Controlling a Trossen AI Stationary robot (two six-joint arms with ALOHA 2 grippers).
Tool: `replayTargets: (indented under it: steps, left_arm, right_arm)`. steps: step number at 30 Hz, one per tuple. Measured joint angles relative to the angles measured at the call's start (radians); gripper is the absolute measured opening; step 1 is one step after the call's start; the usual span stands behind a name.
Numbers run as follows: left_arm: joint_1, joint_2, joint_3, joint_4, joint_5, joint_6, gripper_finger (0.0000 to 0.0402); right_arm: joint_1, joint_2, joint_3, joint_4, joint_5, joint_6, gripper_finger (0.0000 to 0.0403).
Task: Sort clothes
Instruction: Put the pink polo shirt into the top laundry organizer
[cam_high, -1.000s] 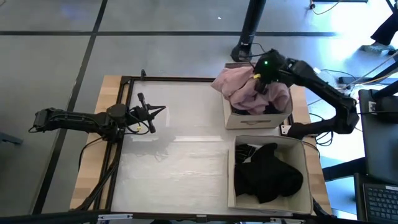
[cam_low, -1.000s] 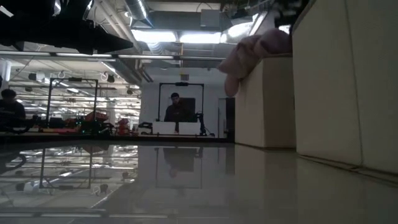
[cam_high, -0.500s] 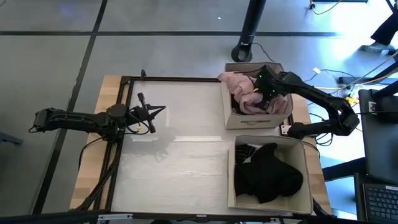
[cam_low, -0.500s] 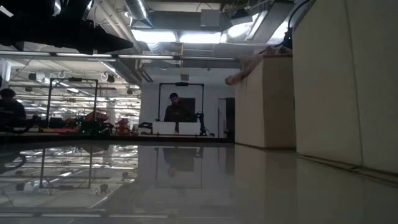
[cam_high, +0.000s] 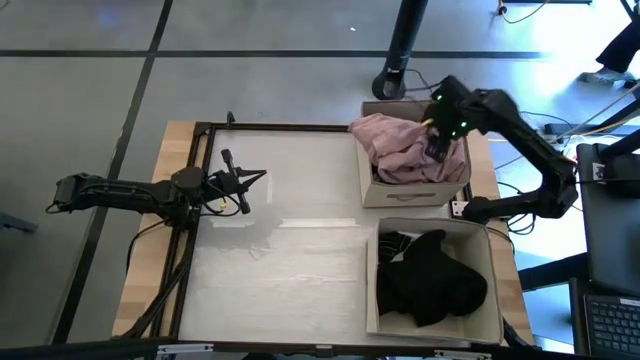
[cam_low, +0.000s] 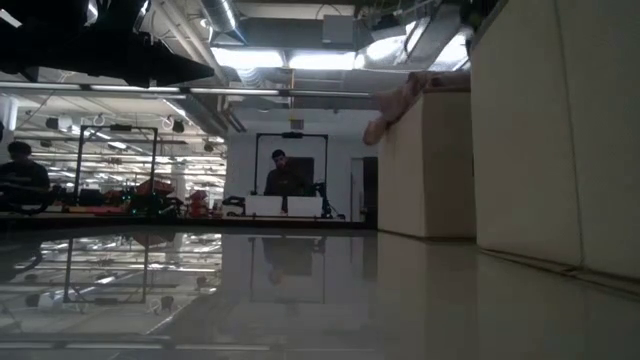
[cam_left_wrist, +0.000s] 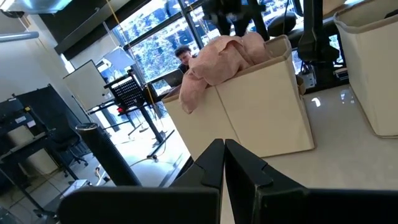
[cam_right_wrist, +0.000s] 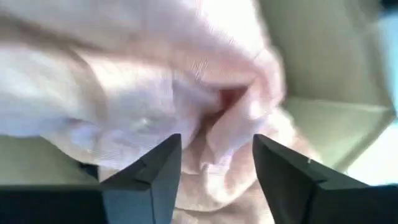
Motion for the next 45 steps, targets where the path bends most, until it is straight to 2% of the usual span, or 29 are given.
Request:
replayTargets:
  steps: [3, 7, 15, 19, 21, 26, 31, 41, 45]
  left_arm:
    - [0.000, 0.000, 0.000, 0.000, 0.000, 0.000, 0.0005]
    - [0.000, 0.000, 0.000, 0.000, 0.000, 0.000, 0.0005]
    - [0.000, 0.000, 0.000, 0.000, 0.000, 0.000, 0.0005]
    - [0.000, 0.000, 0.000, 0.000, 0.000, 0.000, 0.0005]
    - [0.000, 0.000, 0.000, 0.000, 0.000, 0.000, 0.0005]
    - [0.000, 0.000, 0.000, 0.000, 0.000, 0.000, 0.0005]
    - [0.000, 0.000, 0.000, 0.000, 0.000, 0.000, 0.0005]
    - [0.000, 0.000, 0.000, 0.000, 0.000, 0.000, 0.0005]
    - [0.000, 0.000, 0.000, 0.000, 0.000, 0.000, 0.0005]
  right_arm:
    - [0.001, -0.004, 0.108, 0.010, -0.033, 0.003, 0.0212]
    - [0.052, -0.025, 0.153, 0.175, -0.089, -0.013, 0.0218]
    - [0.288, -0.010, 0.056, 0.619, -0.102, -0.126, 0.0218]
    - [0.335, 0.037, -0.009, 0.749, -0.104, -0.139, 0.0218]
    - [0.334, 0.065, -0.029, 0.752, -0.094, -0.140, 0.0218]
    - [0.288, 0.140, -0.073, 0.648, 0.009, -0.143, 0.0218]
    - [0.238, 0.179, -0.154, 0.575, 0.015, -0.143, 0.0218]
    - [0.233, 0.180, -0.420, 0.757, 0.023, -0.141, 0.0218]
    - [0.233, 0.184, -0.479, 0.809, 0.009, -0.141, 0.0218]
